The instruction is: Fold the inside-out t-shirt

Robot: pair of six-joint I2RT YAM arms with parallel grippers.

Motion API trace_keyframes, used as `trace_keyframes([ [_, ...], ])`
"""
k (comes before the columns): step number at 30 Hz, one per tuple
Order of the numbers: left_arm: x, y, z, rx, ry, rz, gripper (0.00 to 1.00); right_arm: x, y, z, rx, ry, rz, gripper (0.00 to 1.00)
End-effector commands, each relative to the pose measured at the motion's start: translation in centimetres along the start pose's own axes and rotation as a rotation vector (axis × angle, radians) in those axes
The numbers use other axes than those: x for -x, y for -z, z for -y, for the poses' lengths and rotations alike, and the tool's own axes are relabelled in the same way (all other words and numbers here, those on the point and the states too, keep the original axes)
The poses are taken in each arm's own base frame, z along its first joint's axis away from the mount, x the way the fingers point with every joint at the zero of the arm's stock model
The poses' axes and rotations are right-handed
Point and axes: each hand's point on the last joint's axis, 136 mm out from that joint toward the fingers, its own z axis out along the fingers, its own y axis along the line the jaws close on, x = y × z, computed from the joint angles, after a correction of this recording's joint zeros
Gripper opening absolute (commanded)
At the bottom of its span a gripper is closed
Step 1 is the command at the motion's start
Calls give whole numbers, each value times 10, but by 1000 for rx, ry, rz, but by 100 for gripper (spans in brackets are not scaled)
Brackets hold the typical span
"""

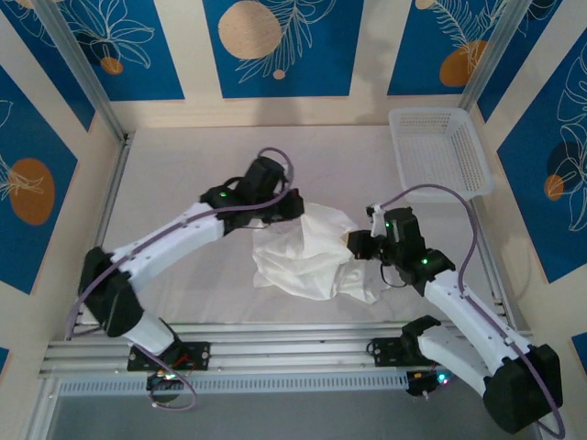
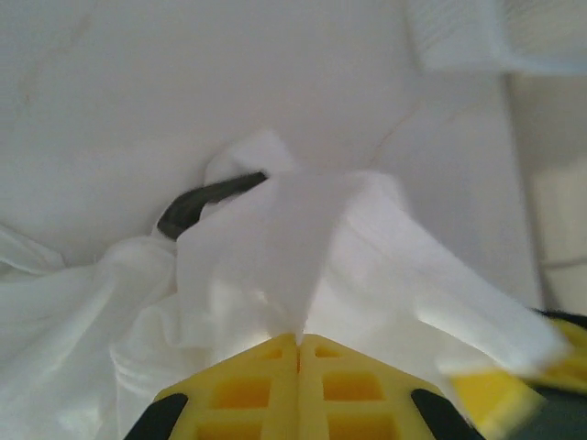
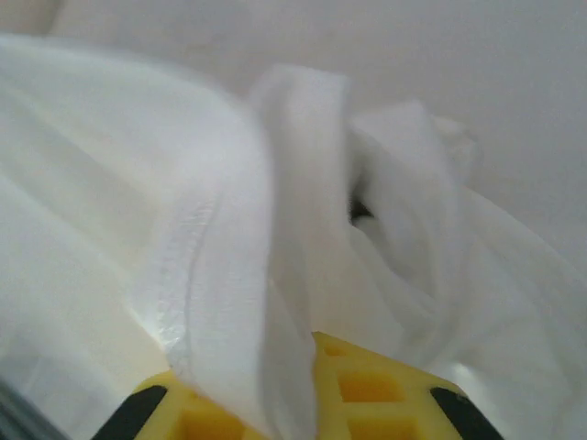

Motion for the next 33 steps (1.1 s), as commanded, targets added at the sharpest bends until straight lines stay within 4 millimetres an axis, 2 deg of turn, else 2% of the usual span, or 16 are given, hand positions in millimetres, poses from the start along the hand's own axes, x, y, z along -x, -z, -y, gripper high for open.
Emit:
trace_keyframes([
  [1,6,22,31,-163,-36,10,0,-13,0,4,5,28,-26,21],
  [5,-12,12,50,-275,-53,-77,0,-4,1,-7,48,26,-11,38],
  [10,-10,17,57,-296,-98,-60,0,13,7,-37,184,114,51,52],
  [17,-2,32,65,-302,-167,-26,0,41,3,-61,267,205,110,57],
  [21,2,45,68,-317,-212,21,0,48,-12,-53,213,196,89,58],
  [24,11,61,58,-250,-236,100,0,48,-22,-35,115,155,61,55],
  [26,19,75,47,-182,-248,166,0,45,-23,-25,67,131,54,49],
  [30,32,95,15,-26,-235,247,0,44,-15,-11,1,69,60,33],
  [33,32,95,-8,62,-222,228,0,42,-3,-9,-6,11,37,32],
])
